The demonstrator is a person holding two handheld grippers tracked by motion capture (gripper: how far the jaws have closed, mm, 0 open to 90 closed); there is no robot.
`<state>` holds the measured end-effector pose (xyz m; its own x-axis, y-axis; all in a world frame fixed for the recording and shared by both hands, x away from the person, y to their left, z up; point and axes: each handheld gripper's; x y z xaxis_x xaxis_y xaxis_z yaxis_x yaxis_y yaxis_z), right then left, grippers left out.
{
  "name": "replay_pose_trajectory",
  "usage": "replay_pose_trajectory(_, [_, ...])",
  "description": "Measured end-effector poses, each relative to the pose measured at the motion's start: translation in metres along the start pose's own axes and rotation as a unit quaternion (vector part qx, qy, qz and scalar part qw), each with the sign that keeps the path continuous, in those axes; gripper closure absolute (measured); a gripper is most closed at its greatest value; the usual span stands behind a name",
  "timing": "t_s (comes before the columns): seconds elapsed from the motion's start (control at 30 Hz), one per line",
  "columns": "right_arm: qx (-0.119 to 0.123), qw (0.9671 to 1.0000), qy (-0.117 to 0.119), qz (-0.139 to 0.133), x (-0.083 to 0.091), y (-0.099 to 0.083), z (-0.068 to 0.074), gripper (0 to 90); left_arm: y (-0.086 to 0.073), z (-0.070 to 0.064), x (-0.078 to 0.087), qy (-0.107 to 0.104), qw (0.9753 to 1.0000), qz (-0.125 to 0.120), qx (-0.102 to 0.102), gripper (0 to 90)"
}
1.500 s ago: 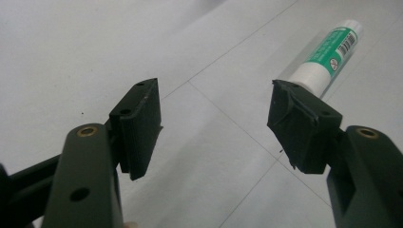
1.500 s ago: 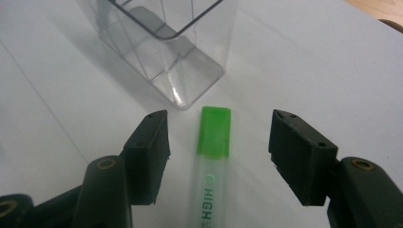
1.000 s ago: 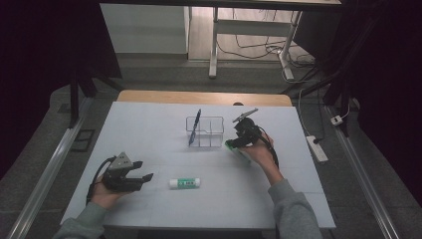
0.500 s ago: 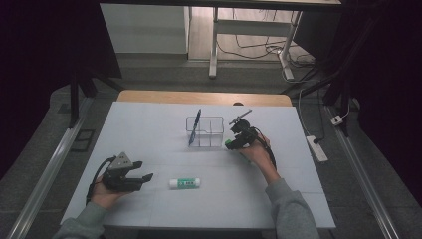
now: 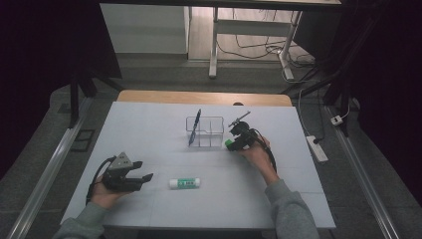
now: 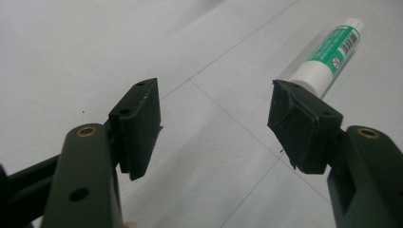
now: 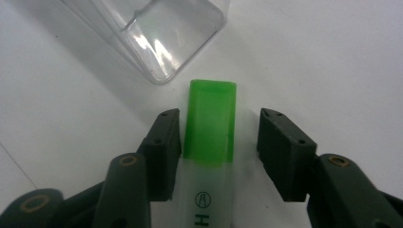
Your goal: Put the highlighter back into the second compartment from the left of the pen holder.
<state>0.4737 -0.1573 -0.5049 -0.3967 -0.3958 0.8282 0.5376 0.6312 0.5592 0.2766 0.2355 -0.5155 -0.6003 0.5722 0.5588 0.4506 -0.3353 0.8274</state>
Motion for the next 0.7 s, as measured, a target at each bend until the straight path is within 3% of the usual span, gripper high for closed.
replay_pose_trajectory(0.2, [-0.005,1.0,-0.004,-0.001,0.0019,-0.0014,0.0032,64.1,-0.0001,0.0001,0.0,0.0,1.0,0.0,0.0,35.0])
replay_pose_trajectory(0.7, [-0.013,0.9999,-0.003,-0.005,0.005,-0.0022,0.0031,66.4,0.0002,0.0009,0.0,-0.001,1.0,-0.003,0.001,35.0])
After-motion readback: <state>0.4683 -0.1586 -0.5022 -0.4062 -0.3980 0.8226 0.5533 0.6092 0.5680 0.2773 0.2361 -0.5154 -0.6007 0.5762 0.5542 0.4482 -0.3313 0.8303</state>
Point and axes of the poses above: each handheld gripper's, and its own axes: x roughly backward along the jaws, y roughly out of its top, z roughly to its left, and after that the axes turned 7 degrees about -z, right-handed
